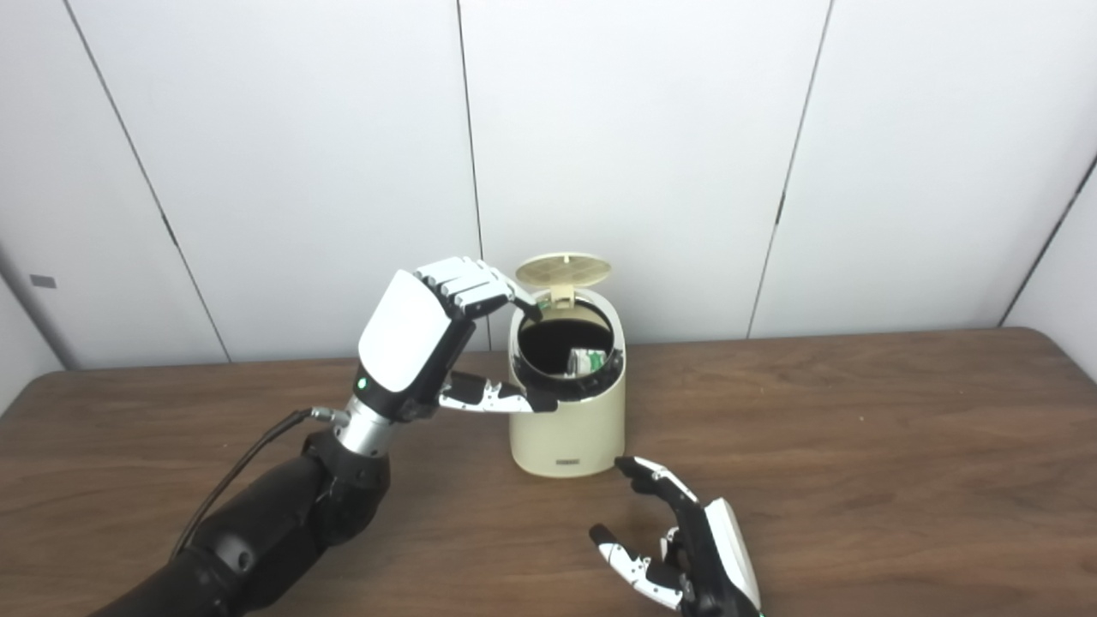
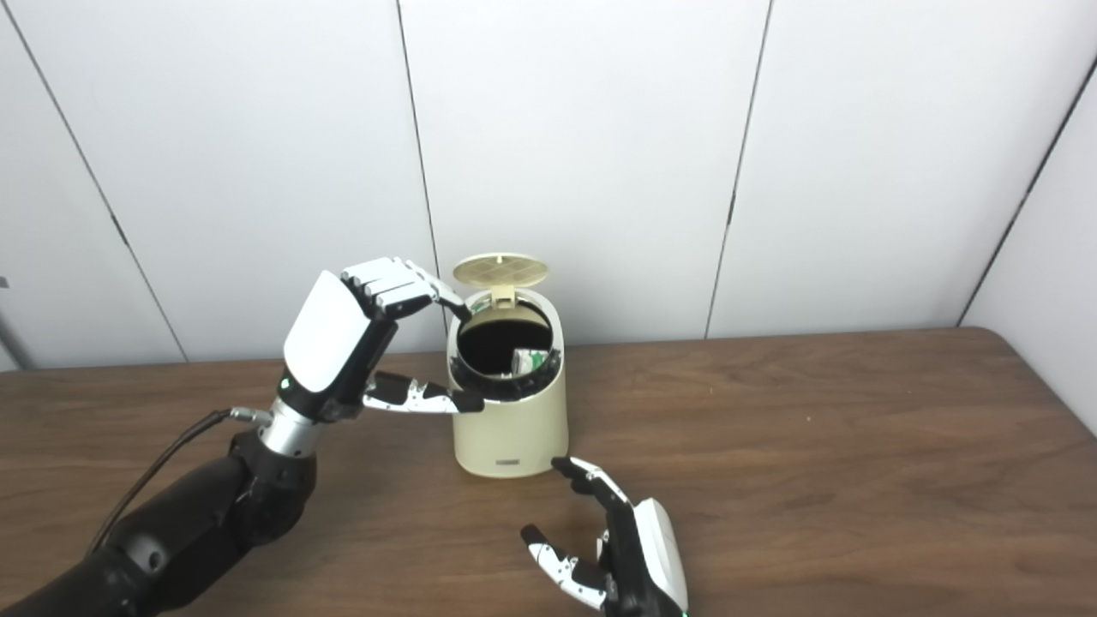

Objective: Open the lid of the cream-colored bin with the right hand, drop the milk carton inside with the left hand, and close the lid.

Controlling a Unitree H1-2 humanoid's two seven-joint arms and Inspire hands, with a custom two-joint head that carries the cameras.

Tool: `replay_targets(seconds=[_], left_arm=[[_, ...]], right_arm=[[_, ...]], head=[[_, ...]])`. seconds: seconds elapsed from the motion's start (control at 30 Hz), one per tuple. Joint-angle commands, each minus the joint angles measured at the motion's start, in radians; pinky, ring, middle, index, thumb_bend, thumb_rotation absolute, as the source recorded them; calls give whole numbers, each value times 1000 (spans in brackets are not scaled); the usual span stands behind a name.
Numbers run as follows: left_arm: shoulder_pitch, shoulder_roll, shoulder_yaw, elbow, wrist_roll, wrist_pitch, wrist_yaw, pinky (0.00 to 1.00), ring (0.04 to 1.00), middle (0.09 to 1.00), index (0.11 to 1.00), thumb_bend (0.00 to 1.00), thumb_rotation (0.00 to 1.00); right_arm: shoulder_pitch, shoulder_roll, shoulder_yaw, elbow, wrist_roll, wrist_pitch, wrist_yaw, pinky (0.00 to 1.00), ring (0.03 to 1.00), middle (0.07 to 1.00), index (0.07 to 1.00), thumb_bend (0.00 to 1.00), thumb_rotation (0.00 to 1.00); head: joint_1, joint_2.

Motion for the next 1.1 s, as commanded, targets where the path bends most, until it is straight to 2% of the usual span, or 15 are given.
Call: replay_targets(seconds=[0.0, 0.07, 0.1, 0.2, 0.23, 0.27, 0.33, 0.43, 0.57, 0.63, 0.8, 0.87, 0.9, 0.93, 1.07], left_arm=[[20, 30, 53, -86, -2, 1, 32, 498, 553, 554, 547, 899, 493], [94, 41, 86, -172, -89, 1, 28, 480, 530, 542, 535, 831, 468], [129, 43, 102, -210, -142, 1, 14, 467, 512, 533, 528, 762, 444], [227, 51, 149, -298, -264, 1, -44, 393, 466, 512, 531, 471, 371], [276, 51, 176, -330, -333, 1, -87, 366, 446, 505, 542, 390, 322], [326, 47, 206, -363, -421, 1, -149, 388, 475, 524, 567, 443, 409], [411, 34, 268, -415, -559, 1, -271, 403, 495, 536, 578, 468, 432], [513, 14, 349, -459, -699, 2, -438, 525, 615, 633, 671, 568, 573], [611, -27, 443, -474, -827, 6, -621, 615, 707, 730, 750, 589, 699], [647, -50, 482, -469, -860, 11, -686, 648, 735, 756, 772, 587, 730], [706, -122, 564, -450, -916, 33, -815, 690, 777, 795, 799, 659, 750], [721, -148, 586, -447, -931, 57, -854, 721, 804, 816, 821, 631, 840], [728, -162, 598, -447, -932, 74, -866, 732, 813, 818, 824, 608, 925], [735, -176, 609, -447, -931, 90, -879, 738, 818, 820, 827, 605, 965], [756, -215, 646, -436, -923, 116, -937, 752, 829, 830, 836, 601, 993]], right_arm=[[9, 1, 3, 10, 5, 30, 29, 720, 789, 801, 777, 259, 261], [9, 3, 1, 8, 11, 27, 28, 717, 790, 801, 778, 258, 261], [9, 4, -1, 9, 13, 24, 26, 714, 790, 801, 778, 260, 259], [7, -1, -2, 18, 13, -1, 14, 692, 775, 792, 771, 261, 231], [6, -4, -3, 23, 13, -16, 7, 693, 775, 792, 772, 260, 257], [5, -5, -6, 26, 16, -28, 1, 682, 767, 785, 766, 267, 237], [6, -5, -14, 20, 21, -43, -10, 679, 766, 783, 765, 269, 234], [11, -4, -36, -37, 19, -34, -15, 658, 766, 787, 764, 288, 371], [6, -16, -55, -139, -13, -37, -17, 682, 785, 805, 788, 322, 520], [-2, -19, -62, -183, -40, -32, -22, 658, 776, 802, 782, 344, 563], [-64, -49, -87, -292, -112, -8, 9, 654, 777, 804, 784, 377, 685], [-108, -80, -95, -329, -134, -8, 36, 650, 781, 819, 795, 434, 754], [-132, -99, -97, -341, -153, -6, 54, 686, 806, 835, 816, 522, 861], [-156, -119, -99, -351, -173, -6, 69, 706, 818, 843, 831, 578, 924], [-245, -165, -107, -404, -230, 32, 147, 749, 841, 860, 856, 651, 986]], head=[[0, 1], [-5, 2], [-6, 3], [-2, 2], [2, 1], [3, 3], [3, 3], [11, 4], [16, 0], [16, -1], [14, -2], [11, -4], [11, -4], [10, -2], [12, 1]])
